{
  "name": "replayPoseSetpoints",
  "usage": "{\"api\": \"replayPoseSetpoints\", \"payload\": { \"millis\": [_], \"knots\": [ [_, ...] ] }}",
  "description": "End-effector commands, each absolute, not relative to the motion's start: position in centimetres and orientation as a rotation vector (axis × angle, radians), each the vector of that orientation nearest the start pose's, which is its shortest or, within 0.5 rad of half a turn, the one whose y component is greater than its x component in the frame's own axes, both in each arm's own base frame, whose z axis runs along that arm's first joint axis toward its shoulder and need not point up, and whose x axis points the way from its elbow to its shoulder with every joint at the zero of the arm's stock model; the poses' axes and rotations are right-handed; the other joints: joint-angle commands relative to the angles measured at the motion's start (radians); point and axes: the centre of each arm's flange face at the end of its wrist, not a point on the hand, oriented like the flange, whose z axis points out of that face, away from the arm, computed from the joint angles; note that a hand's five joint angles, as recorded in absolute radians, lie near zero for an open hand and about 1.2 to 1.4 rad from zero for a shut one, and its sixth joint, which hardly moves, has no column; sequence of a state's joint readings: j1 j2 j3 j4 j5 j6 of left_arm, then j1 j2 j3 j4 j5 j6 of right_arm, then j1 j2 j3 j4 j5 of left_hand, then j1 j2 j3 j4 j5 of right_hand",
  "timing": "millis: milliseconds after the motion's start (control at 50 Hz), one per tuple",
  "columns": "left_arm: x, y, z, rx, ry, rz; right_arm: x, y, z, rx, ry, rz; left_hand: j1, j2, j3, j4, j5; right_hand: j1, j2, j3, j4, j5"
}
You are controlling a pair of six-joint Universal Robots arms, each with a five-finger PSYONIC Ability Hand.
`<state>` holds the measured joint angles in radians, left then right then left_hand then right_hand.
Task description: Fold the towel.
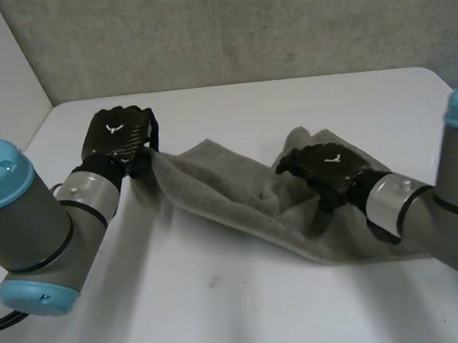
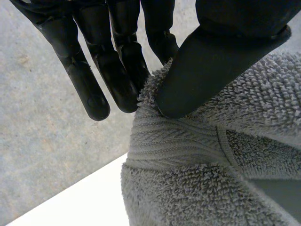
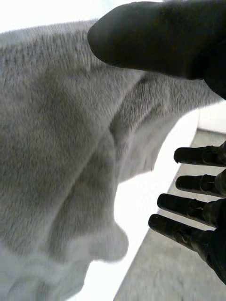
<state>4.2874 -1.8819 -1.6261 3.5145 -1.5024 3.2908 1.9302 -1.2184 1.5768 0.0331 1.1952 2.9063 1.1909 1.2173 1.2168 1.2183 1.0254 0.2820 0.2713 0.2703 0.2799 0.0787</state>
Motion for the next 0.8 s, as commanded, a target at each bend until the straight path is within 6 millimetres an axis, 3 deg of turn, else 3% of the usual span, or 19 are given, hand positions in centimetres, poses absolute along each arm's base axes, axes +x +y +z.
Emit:
{"api": "replayPoseSetpoints", "payload": {
  "millis": [20,280,380,440,480,660,800],
  "knots": [
    [-27.3,-27.3,22.6,0.751,2.277,-2.391,24.3,-25.7,19.7,-0.844,2.177,-1.550,0.205,0.179,0.180,0.178,0.196,0.014,0.025,0.026,0.016,0.043],
    [-27.0,-27.3,22.1,0.739,2.290,-2.372,20.1,-24.3,19.5,-0.776,2.276,-1.569,0.205,0.179,0.180,0.178,0.196,0.111,0.122,0.123,0.113,0.140],
    [-26.8,-27.3,21.9,0.734,2.295,-2.363,18.6,-24.3,18.1,-0.978,2.323,-1.575,0.205,0.179,0.180,0.178,0.196,0.111,0.122,0.123,0.113,0.140],
    [-26.8,-27.2,21.7,0.736,2.301,-2.357,18.4,-24.3,17.7,-1.037,2.336,-1.579,0.205,0.179,0.180,0.178,0.196,0.114,0.125,0.126,0.116,0.143],
    [-26.7,-27.1,21.7,0.737,2.304,-2.353,18.1,-24.4,16.3,-1.127,2.366,-1.539,0.205,0.179,0.180,0.178,0.196,0.114,0.125,0.126,0.116,0.143],
    [-26.7,-27.1,21.6,0.735,2.305,-2.350,17.5,-25.4,13.7,-1.126,2.393,-1.486,0.205,0.179,0.180,0.178,0.196,0.114,0.125,0.126,0.116,0.143],
    [-26.4,-27.2,21.4,0.726,2.310,-2.340,17.4,-26.3,12.8,-1.149,2.363,-1.580,0.205,0.179,0.180,0.178,0.196,0.225,0.236,0.237,0.228,0.254]
  ]
}}
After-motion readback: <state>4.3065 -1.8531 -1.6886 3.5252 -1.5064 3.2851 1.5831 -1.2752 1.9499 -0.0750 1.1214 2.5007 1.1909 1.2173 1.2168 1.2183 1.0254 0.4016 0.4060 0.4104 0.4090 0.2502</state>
